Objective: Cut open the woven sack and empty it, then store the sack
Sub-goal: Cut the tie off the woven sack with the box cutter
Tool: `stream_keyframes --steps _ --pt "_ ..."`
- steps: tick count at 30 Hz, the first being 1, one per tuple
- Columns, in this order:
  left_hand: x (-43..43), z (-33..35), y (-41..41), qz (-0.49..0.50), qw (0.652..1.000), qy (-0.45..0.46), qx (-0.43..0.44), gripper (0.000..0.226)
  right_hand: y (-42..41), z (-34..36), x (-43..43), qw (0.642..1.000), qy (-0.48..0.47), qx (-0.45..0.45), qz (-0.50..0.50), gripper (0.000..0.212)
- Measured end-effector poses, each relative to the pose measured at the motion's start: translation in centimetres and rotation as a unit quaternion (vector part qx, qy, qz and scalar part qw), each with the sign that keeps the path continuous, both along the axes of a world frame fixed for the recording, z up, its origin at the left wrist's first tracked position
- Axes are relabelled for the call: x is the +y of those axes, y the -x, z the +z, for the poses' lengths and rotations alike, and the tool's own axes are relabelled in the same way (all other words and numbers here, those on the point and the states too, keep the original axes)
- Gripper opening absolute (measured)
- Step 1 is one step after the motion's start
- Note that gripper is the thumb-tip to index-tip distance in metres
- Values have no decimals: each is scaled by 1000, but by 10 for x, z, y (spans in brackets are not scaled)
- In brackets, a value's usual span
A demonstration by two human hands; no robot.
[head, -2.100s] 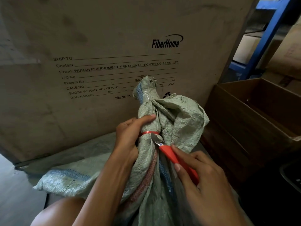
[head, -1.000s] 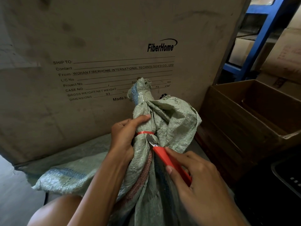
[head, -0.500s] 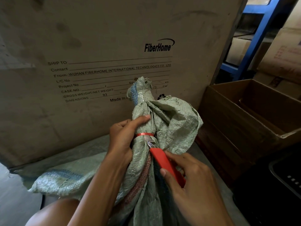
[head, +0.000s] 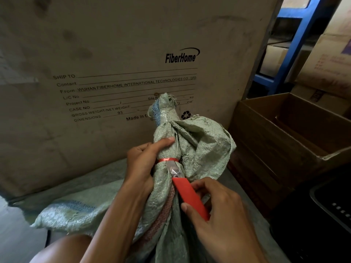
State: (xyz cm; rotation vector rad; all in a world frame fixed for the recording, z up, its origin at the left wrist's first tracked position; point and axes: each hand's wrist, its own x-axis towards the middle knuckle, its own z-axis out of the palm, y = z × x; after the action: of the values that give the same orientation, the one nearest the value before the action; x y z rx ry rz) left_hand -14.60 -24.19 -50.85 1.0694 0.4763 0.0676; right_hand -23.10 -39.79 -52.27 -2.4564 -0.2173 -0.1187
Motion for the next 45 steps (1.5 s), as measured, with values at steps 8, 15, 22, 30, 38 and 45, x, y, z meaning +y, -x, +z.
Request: stream_keyframes --steps 8,15,22,30,38,45 --pt "-7 -8 -4 0 1000 21 10 41 4 -1 3 999 10 -41 -14 32" --pt "-10 -19 -10 -4 994 94 55 42 4 -16 16 994 10 -109 -17 36" --pt "-13 -25 -12 -53 969 205 126 29 -1 -41 25 973 -41 -227 -32 37" --pt "-7 -36 -20 -69 952 254 158 42 -3 -57 35 962 -93 -250 -58 26" --pt "-15 -59 -10 -55 959 240 137 25 -12 -9 27 922 -194 -311 -122 26" --pt "-15 -65 -20 -107 968 194 120 64 -21 23 -15 952 -243 -154 -101 26"
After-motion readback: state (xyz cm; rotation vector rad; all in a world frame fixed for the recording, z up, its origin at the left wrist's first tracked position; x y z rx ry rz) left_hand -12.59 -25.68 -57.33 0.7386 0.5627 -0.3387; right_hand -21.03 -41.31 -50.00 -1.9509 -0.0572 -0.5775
